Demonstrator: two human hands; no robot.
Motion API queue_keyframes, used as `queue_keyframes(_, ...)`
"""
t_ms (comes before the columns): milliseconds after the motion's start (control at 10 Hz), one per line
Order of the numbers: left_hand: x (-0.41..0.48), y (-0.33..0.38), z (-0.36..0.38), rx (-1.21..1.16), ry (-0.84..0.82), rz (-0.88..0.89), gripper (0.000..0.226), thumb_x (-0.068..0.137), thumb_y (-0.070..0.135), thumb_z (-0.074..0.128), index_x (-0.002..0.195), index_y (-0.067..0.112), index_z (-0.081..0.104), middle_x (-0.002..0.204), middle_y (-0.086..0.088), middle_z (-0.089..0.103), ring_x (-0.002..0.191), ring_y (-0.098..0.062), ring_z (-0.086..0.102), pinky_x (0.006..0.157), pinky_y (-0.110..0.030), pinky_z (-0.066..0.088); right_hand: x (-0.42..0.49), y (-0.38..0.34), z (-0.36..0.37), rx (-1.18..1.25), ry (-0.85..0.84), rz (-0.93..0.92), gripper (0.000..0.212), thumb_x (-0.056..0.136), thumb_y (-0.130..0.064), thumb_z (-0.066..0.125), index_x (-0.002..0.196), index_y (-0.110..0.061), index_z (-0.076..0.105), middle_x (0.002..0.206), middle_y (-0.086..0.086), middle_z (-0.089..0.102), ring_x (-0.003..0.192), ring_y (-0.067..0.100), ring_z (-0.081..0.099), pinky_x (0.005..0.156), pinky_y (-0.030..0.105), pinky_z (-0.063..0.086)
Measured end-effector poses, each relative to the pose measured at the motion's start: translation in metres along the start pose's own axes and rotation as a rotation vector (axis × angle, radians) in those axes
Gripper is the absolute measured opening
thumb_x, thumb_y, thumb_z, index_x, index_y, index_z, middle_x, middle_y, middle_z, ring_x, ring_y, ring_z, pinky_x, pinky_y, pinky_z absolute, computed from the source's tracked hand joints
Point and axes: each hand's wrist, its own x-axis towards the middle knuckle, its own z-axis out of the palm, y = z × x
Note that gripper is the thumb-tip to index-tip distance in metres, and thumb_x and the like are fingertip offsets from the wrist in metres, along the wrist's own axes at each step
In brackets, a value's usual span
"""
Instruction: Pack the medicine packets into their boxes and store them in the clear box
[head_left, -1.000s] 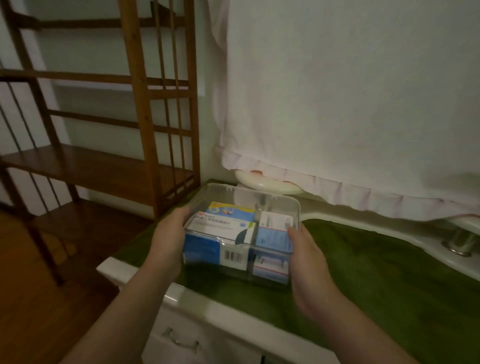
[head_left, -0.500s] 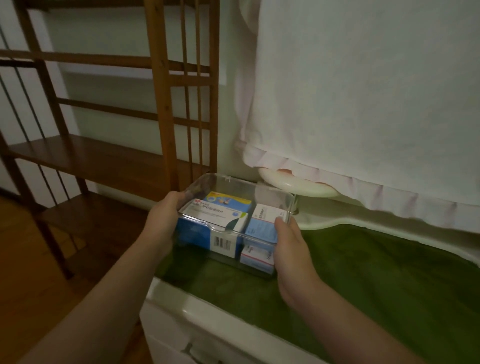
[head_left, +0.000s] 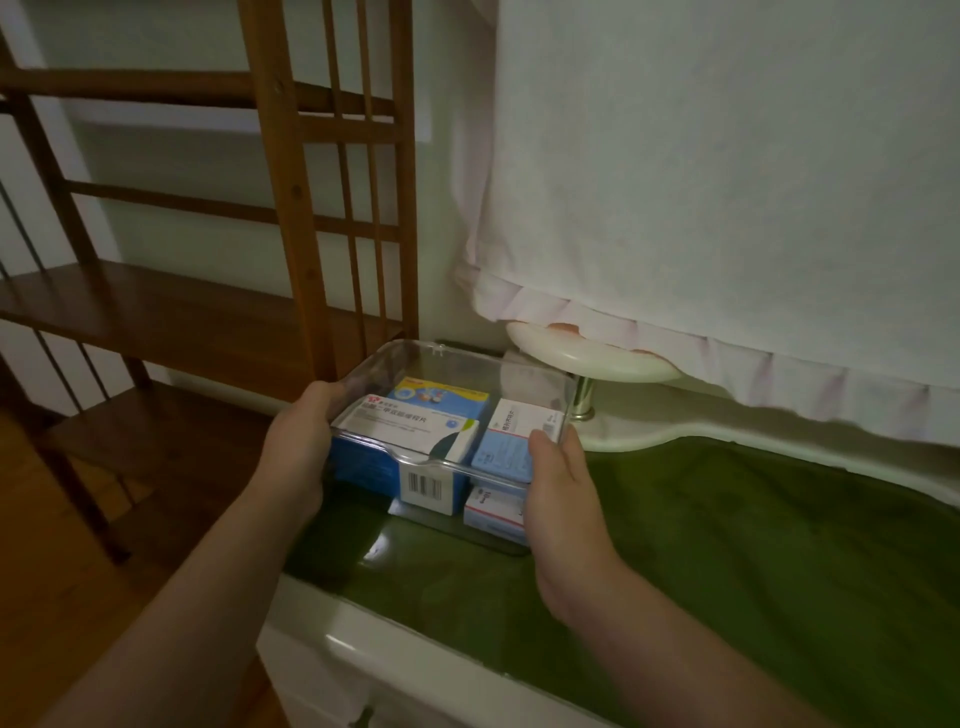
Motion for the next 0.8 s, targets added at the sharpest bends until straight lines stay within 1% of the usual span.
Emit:
queue_keyframes(100, 0.007, -0.006, -0.001, -0.026, 0.030, 0.014, 0.055, 0.084, 0.054, 0.064, 0.119, 0.012, 0.057, 0.096, -0.015, 0.064, 0.081, -0.034, 0.062, 0.054, -0.039, 0.043, 0.001, 0.002, 0.000, 0.011, 0.005, -0.001, 0.046, 0.104, -0.031, 0.037, 0.148, -0.039, 0.031, 0.124, -0.004, 0.060, 0.089, 0.003, 0.063, 0.062, 0.020, 0.047)
queue_keyframes(200, 0.004, -0.021, -0.002, -0.118, 0.045, 0.087, 0.052, 0.082, 0.055, 0.065, 0.117, 0.016, 0.061, 0.095, -0.011, 0.069, 0.081, -0.030, 0.067, 0.054, -0.035, 0.047, 0.002, 0.002, 0.001, 0.007, 0.011, -0.003, 0.045, 0.104, -0.031, 0.036, 0.148, -0.039, 0.032, 0.120, -0.005, 0.061, 0.087, 0.003, 0.063, 0.061, 0.019, 0.047)
queue_keyframes(300, -0.007, -0.031, -0.002, -0.194, 0.016, 0.194, 0.051, 0.079, 0.054, 0.067, 0.116, 0.020, 0.062, 0.102, -0.009, 0.071, 0.092, -0.030, 0.069, 0.068, -0.040, 0.055, 0.002, 0.002, 0.002, 0.003, 0.010, -0.005, 0.045, 0.104, -0.031, 0.035, 0.149, -0.039, 0.030, 0.122, -0.004, 0.060, 0.087, 0.002, 0.062, 0.059, 0.018, 0.046)
queue_keyframes(400, -0.009, -0.030, 0.000, -0.228, 0.031, 0.157, 0.055, 0.077, 0.056, 0.067, 0.119, 0.021, 0.061, 0.106, -0.010, 0.069, 0.097, -0.032, 0.066, 0.077, -0.044, 0.055, 0.003, 0.002, 0.003, -0.002, 0.006, -0.003, 0.047, 0.104, -0.031, 0.036, 0.149, -0.039, 0.029, 0.125, -0.002, 0.060, 0.088, 0.005, 0.063, 0.062, 0.021, 0.047)
queue_keyframes(500, -0.016, -0.024, -0.002, -0.142, 0.023, 0.184, 0.060, 0.071, 0.058, 0.066, 0.119, 0.024, 0.059, 0.115, -0.011, 0.065, 0.101, -0.032, 0.064, 0.085, -0.048, 0.055, 0.001, 0.001, 0.003, -0.009, 0.000, -0.002, 0.048, 0.104, -0.033, 0.036, 0.150, -0.040, 0.026, 0.127, 0.000, 0.059, 0.094, 0.009, 0.063, 0.066, 0.024, 0.050)
queue_keyframes(600, -0.032, -0.028, -0.003, -0.198, -0.006, 0.253, 0.057, 0.070, 0.057, 0.062, 0.117, 0.025, 0.063, 0.115, -0.010, 0.067, 0.104, -0.031, 0.064, 0.095, -0.052, 0.051, 0.001, 0.001, 0.001, -0.028, -0.007, 0.004, 0.046, 0.104, -0.033, 0.036, 0.149, -0.039, 0.029, 0.125, 0.000, 0.059, 0.094, 0.009, 0.064, 0.061, 0.021, 0.049)
queue_keyframes(700, -0.047, -0.034, -0.007, -0.248, 0.087, 0.371, 0.051, 0.091, 0.053, 0.053, 0.135, 0.027, 0.053, 0.127, -0.004, 0.061, 0.115, -0.026, 0.059, 0.100, -0.051, 0.047, -0.009, -0.011, -0.003, -0.031, -0.016, 0.062, 0.040, 0.103, -0.036, 0.039, 0.144, -0.033, 0.037, 0.115, -0.003, 0.059, 0.091, 0.008, 0.062, 0.058, 0.019, 0.045)
queue_keyframes(800, -0.067, -0.033, -0.011, -0.407, 0.157, 0.406, 0.050, 0.095, 0.055, 0.047, 0.137, 0.028, 0.052, 0.128, 0.003, 0.060, 0.117, -0.018, 0.056, 0.102, -0.042, 0.043, -0.021, -0.023, -0.021, -0.082, 0.035, 0.066, 0.047, 0.103, -0.041, 0.037, 0.148, -0.028, 0.033, 0.124, -0.005, 0.052, 0.099, 0.008, 0.058, 0.074, 0.017, 0.043)
